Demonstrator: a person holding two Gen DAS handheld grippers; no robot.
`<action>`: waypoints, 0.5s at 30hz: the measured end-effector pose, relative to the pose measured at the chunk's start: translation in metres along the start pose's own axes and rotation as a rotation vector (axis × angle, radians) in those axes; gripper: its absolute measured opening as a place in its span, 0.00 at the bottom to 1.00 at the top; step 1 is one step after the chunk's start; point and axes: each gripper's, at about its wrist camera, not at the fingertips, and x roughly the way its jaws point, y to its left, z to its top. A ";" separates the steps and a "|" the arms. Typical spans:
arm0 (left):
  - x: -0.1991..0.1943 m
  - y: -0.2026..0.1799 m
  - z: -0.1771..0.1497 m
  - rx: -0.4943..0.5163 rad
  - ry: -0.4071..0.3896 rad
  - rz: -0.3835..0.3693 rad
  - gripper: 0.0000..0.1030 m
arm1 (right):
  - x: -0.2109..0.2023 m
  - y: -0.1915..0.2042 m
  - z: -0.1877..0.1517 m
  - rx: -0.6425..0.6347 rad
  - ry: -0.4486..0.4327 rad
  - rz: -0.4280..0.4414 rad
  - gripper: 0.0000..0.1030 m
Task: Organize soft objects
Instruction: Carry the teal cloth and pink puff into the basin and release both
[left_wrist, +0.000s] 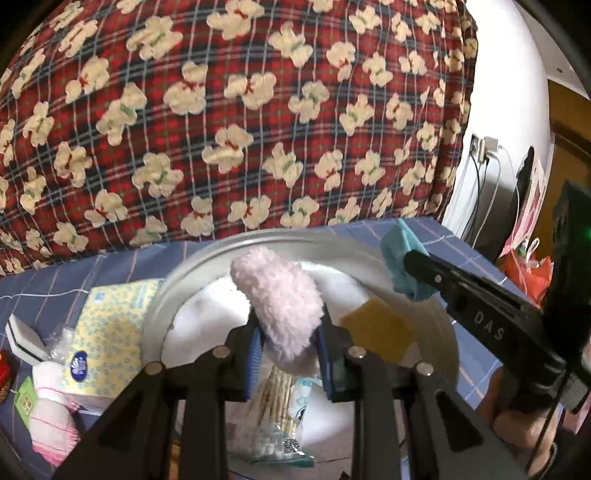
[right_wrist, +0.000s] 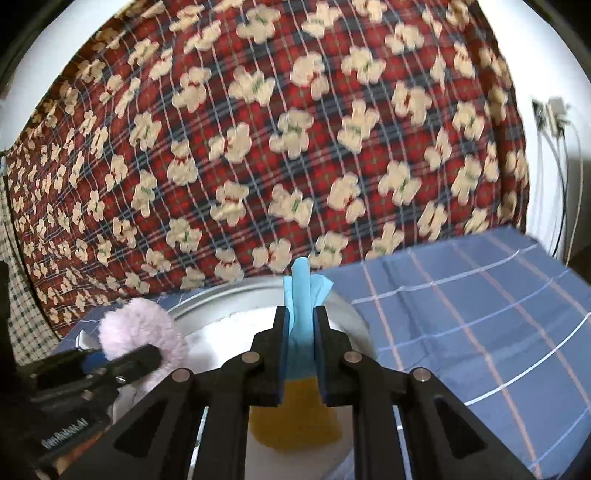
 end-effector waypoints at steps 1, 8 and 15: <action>0.003 -0.001 -0.002 0.011 0.007 0.014 0.24 | 0.004 0.000 -0.001 0.010 0.020 0.010 0.14; 0.009 -0.004 -0.007 0.035 0.026 0.045 0.27 | 0.014 0.007 -0.007 -0.002 0.075 0.030 0.18; -0.006 -0.010 -0.003 0.072 -0.065 0.145 0.79 | 0.014 0.006 -0.010 0.054 0.107 0.104 0.79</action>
